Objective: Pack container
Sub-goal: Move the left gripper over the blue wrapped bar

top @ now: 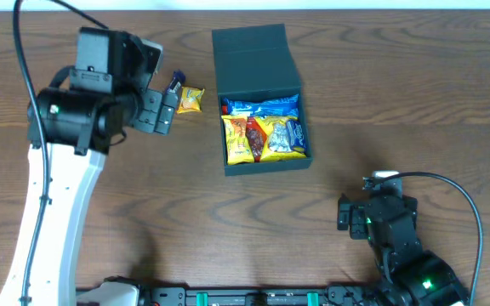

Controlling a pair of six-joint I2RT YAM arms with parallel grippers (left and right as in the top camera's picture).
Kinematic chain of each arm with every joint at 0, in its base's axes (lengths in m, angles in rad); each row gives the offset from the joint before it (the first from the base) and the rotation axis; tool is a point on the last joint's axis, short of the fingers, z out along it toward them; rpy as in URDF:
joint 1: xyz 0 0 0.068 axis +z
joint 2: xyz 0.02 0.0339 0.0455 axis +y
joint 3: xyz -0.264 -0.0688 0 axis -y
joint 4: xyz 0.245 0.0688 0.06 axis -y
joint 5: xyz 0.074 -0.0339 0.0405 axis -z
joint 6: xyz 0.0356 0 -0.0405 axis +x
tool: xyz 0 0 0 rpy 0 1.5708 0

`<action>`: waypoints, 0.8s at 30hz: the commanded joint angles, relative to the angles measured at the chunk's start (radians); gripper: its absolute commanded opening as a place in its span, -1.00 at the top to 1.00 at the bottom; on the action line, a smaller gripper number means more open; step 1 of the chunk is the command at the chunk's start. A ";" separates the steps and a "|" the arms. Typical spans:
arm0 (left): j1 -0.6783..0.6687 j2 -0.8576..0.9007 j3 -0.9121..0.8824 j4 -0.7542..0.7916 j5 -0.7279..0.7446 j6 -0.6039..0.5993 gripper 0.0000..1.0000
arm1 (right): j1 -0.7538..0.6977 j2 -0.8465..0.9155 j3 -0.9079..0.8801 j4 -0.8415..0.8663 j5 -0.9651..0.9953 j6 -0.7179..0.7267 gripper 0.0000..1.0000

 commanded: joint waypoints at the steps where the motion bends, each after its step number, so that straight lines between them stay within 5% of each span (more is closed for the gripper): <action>1: 0.048 0.063 0.019 0.008 0.076 0.191 -0.90 | -0.008 -0.004 -0.005 -0.002 0.013 0.017 -0.99; 12: 0.184 0.340 0.040 0.094 0.211 0.240 -0.91 | -0.008 -0.004 -0.005 -0.002 0.013 0.017 -0.98; 24: 0.188 0.621 0.296 0.130 0.121 0.303 -0.90 | -0.008 -0.004 -0.005 -0.002 0.013 0.017 -0.98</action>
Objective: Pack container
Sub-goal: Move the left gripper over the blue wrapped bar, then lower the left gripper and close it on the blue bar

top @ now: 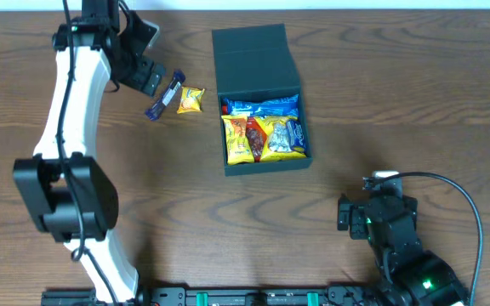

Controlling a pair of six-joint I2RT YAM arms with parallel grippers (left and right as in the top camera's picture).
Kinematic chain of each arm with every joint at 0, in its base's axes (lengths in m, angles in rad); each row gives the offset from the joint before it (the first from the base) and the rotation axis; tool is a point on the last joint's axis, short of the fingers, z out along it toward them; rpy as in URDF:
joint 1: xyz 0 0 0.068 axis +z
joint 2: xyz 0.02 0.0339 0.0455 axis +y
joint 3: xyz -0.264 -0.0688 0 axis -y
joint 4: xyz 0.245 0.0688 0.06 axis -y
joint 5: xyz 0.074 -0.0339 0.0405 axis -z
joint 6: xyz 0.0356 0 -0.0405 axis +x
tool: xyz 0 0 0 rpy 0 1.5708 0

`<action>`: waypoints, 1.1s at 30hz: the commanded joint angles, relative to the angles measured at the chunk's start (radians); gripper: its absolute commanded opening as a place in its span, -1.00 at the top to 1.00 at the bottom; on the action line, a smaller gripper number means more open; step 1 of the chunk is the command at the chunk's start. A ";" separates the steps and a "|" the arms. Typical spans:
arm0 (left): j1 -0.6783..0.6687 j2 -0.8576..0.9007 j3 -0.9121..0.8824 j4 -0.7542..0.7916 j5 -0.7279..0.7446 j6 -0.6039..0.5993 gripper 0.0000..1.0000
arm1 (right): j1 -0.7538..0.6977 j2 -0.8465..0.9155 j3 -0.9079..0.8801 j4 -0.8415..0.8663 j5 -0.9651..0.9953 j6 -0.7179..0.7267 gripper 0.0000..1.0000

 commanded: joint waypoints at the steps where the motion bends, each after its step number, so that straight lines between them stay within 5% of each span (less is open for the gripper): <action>1: 0.002 0.060 0.069 -0.006 -0.024 0.044 -0.90 | -0.008 -0.004 -0.005 -0.002 0.012 0.017 -0.98; 25: 0.002 0.266 0.129 -0.021 0.101 0.005 -0.92 | -0.008 -0.004 -0.005 -0.002 0.012 0.017 -0.99; 33: -0.021 0.280 0.126 -0.030 0.043 0.005 -0.91 | -0.008 -0.004 -0.005 -0.002 0.012 0.017 -0.98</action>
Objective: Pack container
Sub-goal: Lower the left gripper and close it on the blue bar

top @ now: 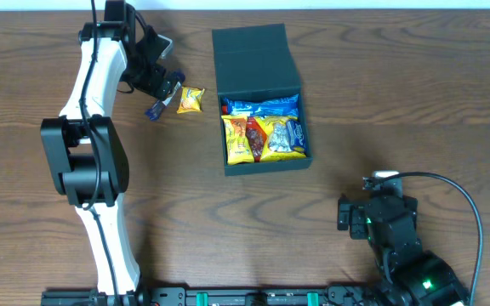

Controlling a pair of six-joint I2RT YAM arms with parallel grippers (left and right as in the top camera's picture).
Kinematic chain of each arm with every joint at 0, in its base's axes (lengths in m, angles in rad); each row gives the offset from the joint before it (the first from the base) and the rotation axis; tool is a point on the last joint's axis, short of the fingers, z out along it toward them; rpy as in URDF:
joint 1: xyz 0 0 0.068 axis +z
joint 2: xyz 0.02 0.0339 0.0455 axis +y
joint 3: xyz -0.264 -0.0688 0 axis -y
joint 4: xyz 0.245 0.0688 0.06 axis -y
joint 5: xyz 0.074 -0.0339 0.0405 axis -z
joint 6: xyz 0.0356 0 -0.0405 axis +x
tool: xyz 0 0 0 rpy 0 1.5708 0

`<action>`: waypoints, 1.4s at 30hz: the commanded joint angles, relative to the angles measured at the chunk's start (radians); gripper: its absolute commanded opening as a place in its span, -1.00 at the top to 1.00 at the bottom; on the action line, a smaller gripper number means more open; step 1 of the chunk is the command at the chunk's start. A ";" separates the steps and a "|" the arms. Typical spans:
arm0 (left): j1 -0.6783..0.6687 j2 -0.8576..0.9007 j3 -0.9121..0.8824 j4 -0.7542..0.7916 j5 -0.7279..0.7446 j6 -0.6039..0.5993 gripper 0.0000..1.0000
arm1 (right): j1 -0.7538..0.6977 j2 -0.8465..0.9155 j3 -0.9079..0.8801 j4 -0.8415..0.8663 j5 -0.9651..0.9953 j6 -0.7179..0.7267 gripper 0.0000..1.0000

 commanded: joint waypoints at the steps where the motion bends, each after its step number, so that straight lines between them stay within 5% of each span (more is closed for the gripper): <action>1: -0.016 0.024 0.019 -0.006 -0.036 -0.008 -0.91 | -0.008 -0.004 -0.005 -0.002 0.012 0.017 -0.98; 23: -0.028 0.133 0.018 0.033 -0.059 -0.057 -1.00 | -0.008 -0.004 -0.005 -0.002 0.012 0.017 -0.99; 29: -0.029 0.133 0.018 0.053 -0.059 -0.060 -0.61 | -0.008 -0.004 -0.005 -0.002 0.012 0.017 -0.98; 42: -0.029 0.134 0.018 0.053 -0.051 -0.061 -0.14 | -0.008 -0.004 -0.005 -0.002 0.012 0.017 -0.98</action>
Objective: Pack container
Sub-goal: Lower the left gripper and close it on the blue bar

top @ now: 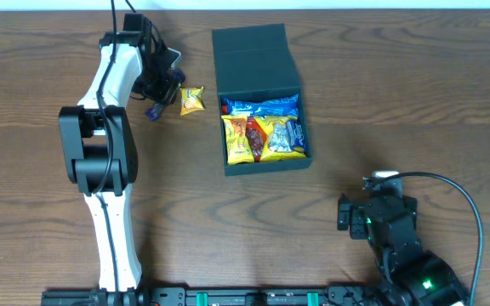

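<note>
A dark open box [266, 161] stands at centre, its lid [253, 53] folded back, with several snack packets [262, 132] inside. On the table left of it lie a yellow snack packet [192, 99] and a purple bar [153, 110]. Only the bar's lower end shows. My left gripper [167, 85] is low over the bar's upper end and looks open around it. At the bottom right my right gripper [345, 214] sits folded back, far from the box, with no gap showing between its fingers.
The left arm [100, 153] stretches from the near edge up the left side of the table. A cable [462, 200] loops beside the right arm. The table's far edge [313, 7] runs close behind the box lid.
My left gripper has shifted a little to the right and now covers the upper end of the purple bar. The bar, yellow packet, box and right arm have not moved.
At first my left arm was bent, its gripper just left of the purple bar and yellow packet. Then it was stretched toward the far edge, the gripper up and left of the bar. It then stood close beside the bar, and now sits over it.
</note>
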Controlling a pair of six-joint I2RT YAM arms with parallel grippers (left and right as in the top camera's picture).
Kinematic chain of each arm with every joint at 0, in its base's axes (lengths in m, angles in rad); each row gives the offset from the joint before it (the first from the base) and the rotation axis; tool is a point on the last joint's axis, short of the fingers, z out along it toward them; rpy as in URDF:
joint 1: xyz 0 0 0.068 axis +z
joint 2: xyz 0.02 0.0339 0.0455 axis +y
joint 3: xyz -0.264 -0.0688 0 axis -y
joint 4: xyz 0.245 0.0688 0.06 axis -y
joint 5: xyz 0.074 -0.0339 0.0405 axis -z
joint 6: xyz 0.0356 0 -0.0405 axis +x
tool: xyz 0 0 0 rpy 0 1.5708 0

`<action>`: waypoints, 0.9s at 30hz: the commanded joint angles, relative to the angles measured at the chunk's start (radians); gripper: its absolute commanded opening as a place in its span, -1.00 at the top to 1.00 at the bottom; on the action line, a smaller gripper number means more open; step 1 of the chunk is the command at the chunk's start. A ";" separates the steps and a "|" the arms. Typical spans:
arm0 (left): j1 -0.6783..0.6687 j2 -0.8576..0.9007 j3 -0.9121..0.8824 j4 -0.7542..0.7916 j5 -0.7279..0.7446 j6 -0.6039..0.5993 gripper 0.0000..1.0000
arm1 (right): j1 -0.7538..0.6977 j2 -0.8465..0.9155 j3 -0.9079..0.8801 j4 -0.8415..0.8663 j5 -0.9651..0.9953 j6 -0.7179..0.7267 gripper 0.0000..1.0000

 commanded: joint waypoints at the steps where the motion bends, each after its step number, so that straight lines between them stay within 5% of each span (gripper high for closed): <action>1: 0.001 0.016 0.018 -0.002 0.004 -0.002 -0.10 | -0.008 -0.004 -0.005 -0.002 0.012 0.017 -0.98; 5: 0.001 0.016 0.018 -0.002 0.004 -0.002 0.26 | -0.008 -0.004 -0.005 -0.002 0.012 0.017 -0.99; 10: 0.000 0.016 0.018 -0.003 0.004 -0.002 0.46 | -0.008 -0.004 -0.005 -0.002 0.012 0.017 -0.99; 27: -0.014 0.016 0.018 -0.012 0.003 -0.023 0.48 | -0.008 -0.004 -0.005 -0.002 0.012 0.017 -0.98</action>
